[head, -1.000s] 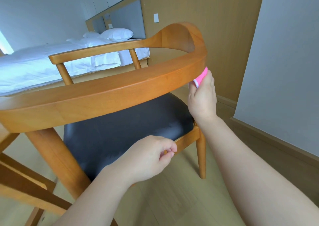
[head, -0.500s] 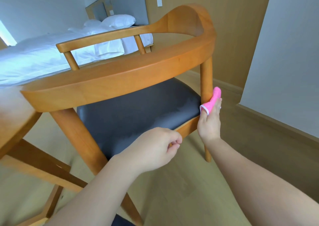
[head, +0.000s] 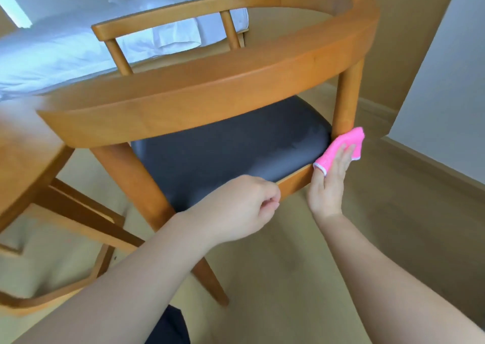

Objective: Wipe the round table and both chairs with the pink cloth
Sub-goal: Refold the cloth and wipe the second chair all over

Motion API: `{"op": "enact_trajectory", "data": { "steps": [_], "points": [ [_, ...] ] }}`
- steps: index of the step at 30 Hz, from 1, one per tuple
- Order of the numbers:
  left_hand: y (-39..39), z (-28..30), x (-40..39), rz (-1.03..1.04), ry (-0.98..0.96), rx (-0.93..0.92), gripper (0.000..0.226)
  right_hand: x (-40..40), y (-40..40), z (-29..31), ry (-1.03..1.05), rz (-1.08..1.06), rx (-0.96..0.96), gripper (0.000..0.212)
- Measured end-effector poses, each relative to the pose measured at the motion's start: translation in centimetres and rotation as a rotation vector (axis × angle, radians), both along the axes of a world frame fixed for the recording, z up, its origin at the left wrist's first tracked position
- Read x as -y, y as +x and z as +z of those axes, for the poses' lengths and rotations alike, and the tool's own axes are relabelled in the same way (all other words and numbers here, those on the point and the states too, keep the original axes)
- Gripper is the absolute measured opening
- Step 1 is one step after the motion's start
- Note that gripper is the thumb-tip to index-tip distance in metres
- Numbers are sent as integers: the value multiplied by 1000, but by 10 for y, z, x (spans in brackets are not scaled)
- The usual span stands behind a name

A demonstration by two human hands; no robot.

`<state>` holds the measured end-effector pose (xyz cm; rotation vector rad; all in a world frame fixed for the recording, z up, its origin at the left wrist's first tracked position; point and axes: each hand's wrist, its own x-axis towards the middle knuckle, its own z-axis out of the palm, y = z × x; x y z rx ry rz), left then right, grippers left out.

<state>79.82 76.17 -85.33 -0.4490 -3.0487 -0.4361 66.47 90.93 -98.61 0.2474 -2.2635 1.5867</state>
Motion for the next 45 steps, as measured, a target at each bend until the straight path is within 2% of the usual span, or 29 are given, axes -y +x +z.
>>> {"op": "enact_trajectory", "data": {
  "steps": [7,14,20,25,29,34,39,45],
  "points": [
    [46,4,18,12,-53,-37,26,41,12,1,-310,-76,102,71],
    [96,13,46,41,-155,-31,32,83,71,-3,-381,-50,165,72],
    [122,13,60,58,-62,-99,38,124,140,-21,-300,68,110,68],
    [145,13,77,108,-98,-68,36,146,175,-22,-229,146,85,70],
    [152,13,90,194,-36,-30,39,159,200,-22,-197,203,87,73],
    [157,13,95,247,-55,-79,40,170,228,-29,-118,301,28,73],
    [151,14,88,209,-5,-81,30,169,234,-32,-69,338,-5,64],
    [148,12,84,184,-12,-93,30,163,208,-31,-86,258,-32,65]
  ]
}}
